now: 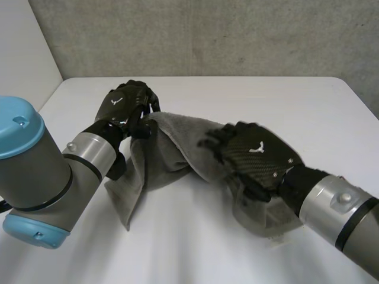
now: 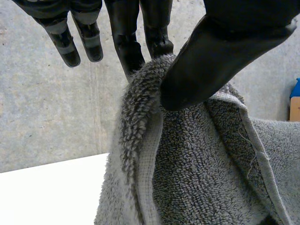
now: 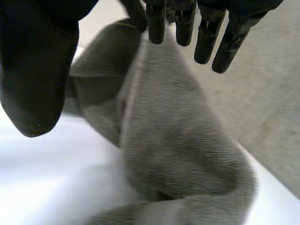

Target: Fold the towel.

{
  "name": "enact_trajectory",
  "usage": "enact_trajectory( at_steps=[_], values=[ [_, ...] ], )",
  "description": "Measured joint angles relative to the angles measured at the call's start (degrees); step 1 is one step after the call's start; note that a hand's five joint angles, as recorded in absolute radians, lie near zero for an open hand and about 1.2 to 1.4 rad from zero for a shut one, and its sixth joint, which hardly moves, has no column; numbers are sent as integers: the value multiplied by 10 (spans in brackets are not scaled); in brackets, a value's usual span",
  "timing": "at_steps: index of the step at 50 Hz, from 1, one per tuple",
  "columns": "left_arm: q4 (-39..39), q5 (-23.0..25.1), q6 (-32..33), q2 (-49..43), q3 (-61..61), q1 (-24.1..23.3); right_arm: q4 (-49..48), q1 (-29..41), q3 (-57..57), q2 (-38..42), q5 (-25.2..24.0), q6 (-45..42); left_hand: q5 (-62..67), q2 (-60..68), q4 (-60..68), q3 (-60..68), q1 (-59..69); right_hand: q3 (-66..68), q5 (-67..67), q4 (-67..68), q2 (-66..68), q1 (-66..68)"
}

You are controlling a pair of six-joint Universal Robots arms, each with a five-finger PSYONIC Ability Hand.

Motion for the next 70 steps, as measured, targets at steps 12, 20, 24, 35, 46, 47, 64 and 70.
enact_trajectory(
  at_steps=[12,20,24,35,46,47,64,70],
  values=[
    [-1,0,-1,1,1,2,26,44,-60,173,-22,-209,0,0,0,0,0,0,0,0,0,0],
    [-1,1,-2,2,1,3,25,97,-144,286,49,-339,0,0,0,0,0,0,0,0,0,0],
    [0,1,-2,2,0,4,3,122,-183,329,79,-395,0,0,0,0,0,0,0,0,0,0],
    [0,2,-2,2,-2,3,-67,148,-230,375,121,-516,0,0,0,0,0,0,0,0,0,0],
    [0,2,-1,0,-3,3,-100,143,-261,395,148,-563,0,0,0,0,0,0,0,0,0,0],
    [0,2,-1,0,-3,3,-101,141,-262,395,149,-563,0,0,0,0,0,0,0,0,0,1],
    [3,0,2,2,10,55,-89,61,-198,322,148,-562,0,0,0,0,0,0,348,0,321,353],
    [5,0,3,-6,19,91,-59,22,-164,271,134,-561,9,0,0,0,6,0,378,0,355,381]
  ],
)
